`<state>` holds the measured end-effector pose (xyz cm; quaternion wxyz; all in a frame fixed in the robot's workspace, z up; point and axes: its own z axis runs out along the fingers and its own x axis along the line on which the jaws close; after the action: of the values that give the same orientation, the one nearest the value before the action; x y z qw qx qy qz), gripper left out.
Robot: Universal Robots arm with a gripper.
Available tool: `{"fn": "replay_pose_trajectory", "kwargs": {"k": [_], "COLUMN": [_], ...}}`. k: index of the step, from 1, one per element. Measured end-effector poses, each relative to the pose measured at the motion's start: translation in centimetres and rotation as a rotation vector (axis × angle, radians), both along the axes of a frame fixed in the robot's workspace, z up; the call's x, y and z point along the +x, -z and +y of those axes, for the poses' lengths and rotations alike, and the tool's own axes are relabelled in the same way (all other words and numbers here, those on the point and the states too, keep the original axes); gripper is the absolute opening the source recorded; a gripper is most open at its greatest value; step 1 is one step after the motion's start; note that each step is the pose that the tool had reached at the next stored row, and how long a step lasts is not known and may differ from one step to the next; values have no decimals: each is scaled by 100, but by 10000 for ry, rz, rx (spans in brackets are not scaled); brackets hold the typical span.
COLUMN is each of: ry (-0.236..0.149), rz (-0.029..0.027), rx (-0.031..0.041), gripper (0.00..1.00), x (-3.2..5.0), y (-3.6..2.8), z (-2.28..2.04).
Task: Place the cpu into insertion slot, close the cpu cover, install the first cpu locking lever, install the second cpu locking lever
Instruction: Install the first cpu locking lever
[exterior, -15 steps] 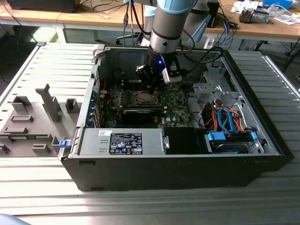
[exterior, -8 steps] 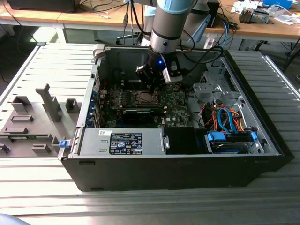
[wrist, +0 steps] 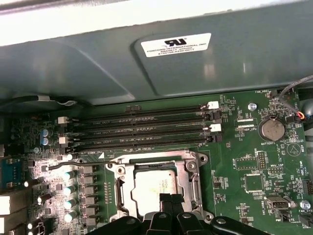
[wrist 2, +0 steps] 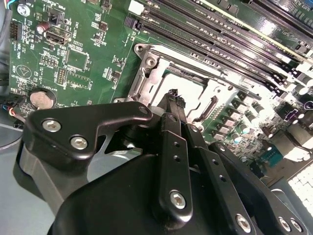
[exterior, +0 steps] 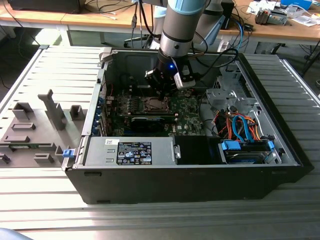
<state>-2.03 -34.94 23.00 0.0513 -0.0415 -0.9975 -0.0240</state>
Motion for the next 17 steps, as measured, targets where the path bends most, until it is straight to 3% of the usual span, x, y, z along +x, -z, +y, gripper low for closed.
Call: {"fn": "replay_pose_trajectory", "kwargs": {"k": [17], "ry": [-361], "rz": [-4], "rx": [-17], "gripper": [11], "x": [0], "y": [1], "z": [0]}}
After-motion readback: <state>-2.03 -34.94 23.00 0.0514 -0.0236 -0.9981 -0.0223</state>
